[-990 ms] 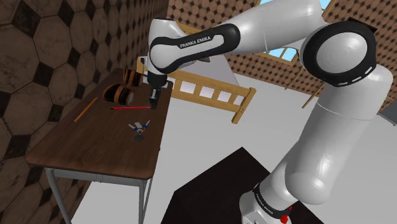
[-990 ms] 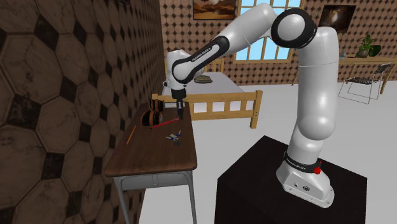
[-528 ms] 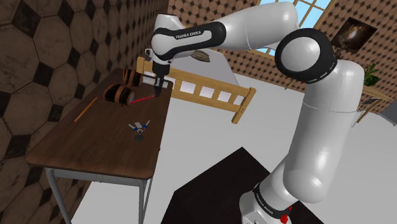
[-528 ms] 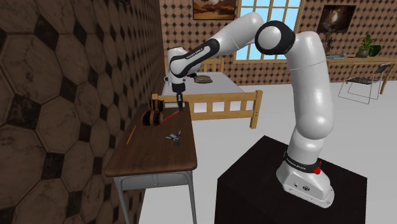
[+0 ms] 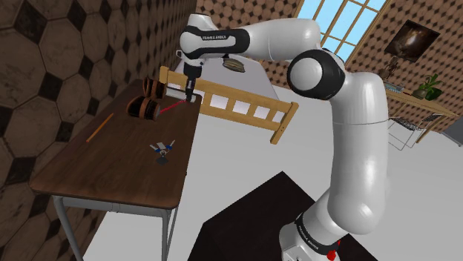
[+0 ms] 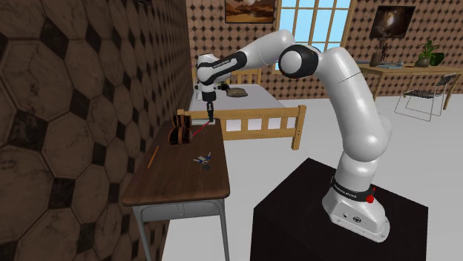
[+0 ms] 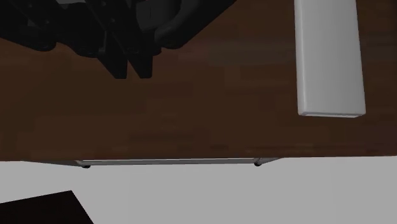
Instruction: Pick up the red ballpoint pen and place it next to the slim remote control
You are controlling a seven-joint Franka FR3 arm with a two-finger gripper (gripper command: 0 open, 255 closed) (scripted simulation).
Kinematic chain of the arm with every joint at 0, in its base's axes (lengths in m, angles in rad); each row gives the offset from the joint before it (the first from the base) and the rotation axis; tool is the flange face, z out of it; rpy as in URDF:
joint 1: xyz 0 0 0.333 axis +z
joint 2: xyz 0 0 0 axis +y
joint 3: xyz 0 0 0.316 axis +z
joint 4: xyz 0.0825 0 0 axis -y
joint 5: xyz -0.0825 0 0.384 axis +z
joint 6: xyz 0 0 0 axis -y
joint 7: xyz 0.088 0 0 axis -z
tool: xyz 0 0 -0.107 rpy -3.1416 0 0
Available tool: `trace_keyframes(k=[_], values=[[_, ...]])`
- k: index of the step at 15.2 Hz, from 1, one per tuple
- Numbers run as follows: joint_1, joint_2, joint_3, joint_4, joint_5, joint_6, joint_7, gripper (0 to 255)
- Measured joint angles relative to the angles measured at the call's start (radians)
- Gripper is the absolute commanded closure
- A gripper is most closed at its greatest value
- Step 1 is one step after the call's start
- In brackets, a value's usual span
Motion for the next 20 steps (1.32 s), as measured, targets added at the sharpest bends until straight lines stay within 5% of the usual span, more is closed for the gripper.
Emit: trace_keyframes(k=[2,5,20], values=[[-0.010,0.070,-0.006,0.119,-0.002,-0.048,-0.020,255],[-0.014,0.103,-0.009,0.149,-0.003,-0.044,-0.027,255],[-0.016,0.160,-0.012,0.075,-0.007,0.087,-0.026,255]])
